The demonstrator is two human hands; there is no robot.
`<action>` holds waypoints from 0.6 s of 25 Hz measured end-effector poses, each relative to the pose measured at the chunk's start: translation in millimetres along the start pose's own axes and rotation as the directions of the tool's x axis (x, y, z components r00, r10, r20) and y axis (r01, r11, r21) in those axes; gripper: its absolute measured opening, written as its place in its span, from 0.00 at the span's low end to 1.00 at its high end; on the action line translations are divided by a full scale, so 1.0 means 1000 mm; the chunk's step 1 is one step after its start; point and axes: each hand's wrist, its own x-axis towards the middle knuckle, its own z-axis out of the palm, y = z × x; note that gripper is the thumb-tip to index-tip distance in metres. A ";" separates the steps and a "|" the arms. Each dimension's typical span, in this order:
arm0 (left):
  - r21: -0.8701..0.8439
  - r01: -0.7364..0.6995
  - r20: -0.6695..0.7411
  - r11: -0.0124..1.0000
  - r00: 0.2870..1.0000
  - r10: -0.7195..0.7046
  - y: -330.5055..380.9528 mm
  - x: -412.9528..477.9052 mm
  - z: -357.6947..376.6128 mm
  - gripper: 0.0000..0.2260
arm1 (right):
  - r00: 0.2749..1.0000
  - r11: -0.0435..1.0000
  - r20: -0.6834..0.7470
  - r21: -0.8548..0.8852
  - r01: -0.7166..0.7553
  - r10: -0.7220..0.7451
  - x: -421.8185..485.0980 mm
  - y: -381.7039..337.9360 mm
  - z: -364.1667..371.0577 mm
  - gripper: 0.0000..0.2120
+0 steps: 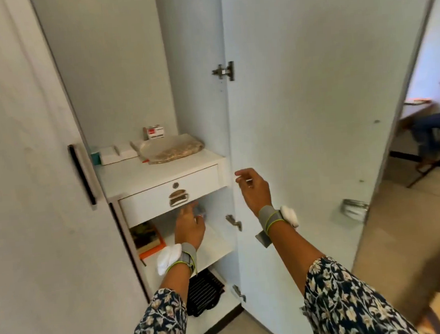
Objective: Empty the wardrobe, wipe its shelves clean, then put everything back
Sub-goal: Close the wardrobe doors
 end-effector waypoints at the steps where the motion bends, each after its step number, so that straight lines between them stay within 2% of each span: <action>1: -0.023 -0.017 0.004 1.000 1.000 0.017 0.012 -0.004 0.014 0.17 | 0.997 1.000 -0.073 0.000 0.013 -0.013 0.003 -0.005 -0.019 0.08; 3: -0.115 -0.069 0.052 0.991 0.996 0.076 0.050 -0.018 0.054 0.16 | 0.972 0.999 -0.229 -0.012 0.048 -0.049 0.010 -0.017 -0.074 0.08; 7: -0.217 -0.181 0.194 0.959 0.955 0.225 0.126 -0.049 0.140 0.17 | 0.854 0.959 -0.443 -0.196 0.205 -0.273 0.032 -0.043 -0.177 0.08; 9: -0.250 -0.208 0.223 0.946 0.938 0.265 0.153 -0.058 0.171 0.18 | 0.782 0.918 -0.510 -0.343 0.196 -0.358 0.044 -0.044 -0.211 0.10; 11: -0.262 -0.229 0.223 0.937 0.931 0.290 0.178 -0.063 0.199 0.18 | 0.721 0.916 -0.595 -0.377 0.140 -0.355 0.054 -0.036 -0.242 0.13; 13: -0.259 -0.238 0.221 0.936 0.929 0.297 0.200 -0.066 0.224 0.19 | 0.722 0.948 -0.634 -0.300 0.102 -0.278 0.067 -0.024 -0.265 0.19; 15: -0.253 -0.243 0.224 0.937 0.927 0.301 0.216 -0.067 0.243 0.20 | 0.802 0.981 -0.569 -0.163 0.104 -0.179 0.078 -0.010 -0.279 0.25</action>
